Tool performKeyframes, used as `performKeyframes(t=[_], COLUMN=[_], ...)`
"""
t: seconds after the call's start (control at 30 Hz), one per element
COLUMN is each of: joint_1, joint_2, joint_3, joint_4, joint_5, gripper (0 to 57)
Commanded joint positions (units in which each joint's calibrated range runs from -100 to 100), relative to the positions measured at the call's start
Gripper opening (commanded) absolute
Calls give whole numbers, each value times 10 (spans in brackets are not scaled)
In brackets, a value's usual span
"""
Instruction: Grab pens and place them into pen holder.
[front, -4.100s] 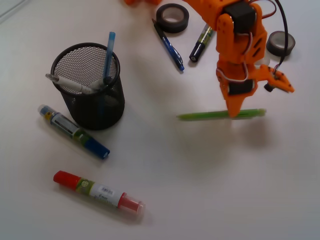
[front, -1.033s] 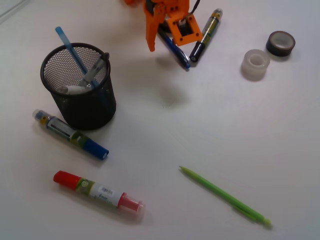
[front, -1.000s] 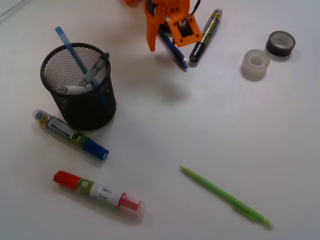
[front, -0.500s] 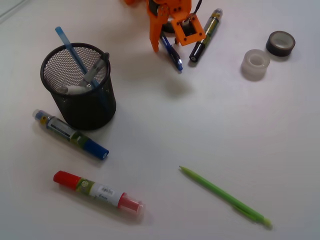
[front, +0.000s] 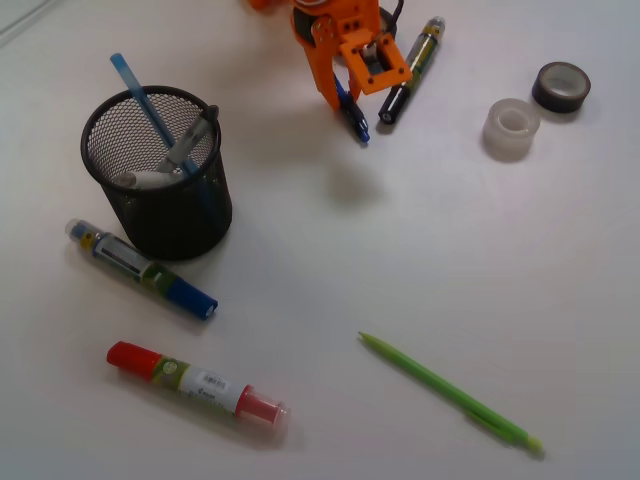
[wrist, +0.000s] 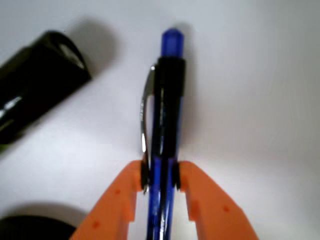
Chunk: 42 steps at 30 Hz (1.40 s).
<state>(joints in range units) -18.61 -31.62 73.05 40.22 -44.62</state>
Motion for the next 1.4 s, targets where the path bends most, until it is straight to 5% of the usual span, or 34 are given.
performKeyframes(t=[0.0,0.23,0.47,1.03,1.37], joint_1=[26,63,88,140,212], joint_2=[-40,-59,-85,-151,12], joint_3=[-229,-498,-555,-81,-53], joint_4=[195,180,10,-672,-853], joint_5=[34,82,81,33,34], gripper=[4,4,4,4,4])
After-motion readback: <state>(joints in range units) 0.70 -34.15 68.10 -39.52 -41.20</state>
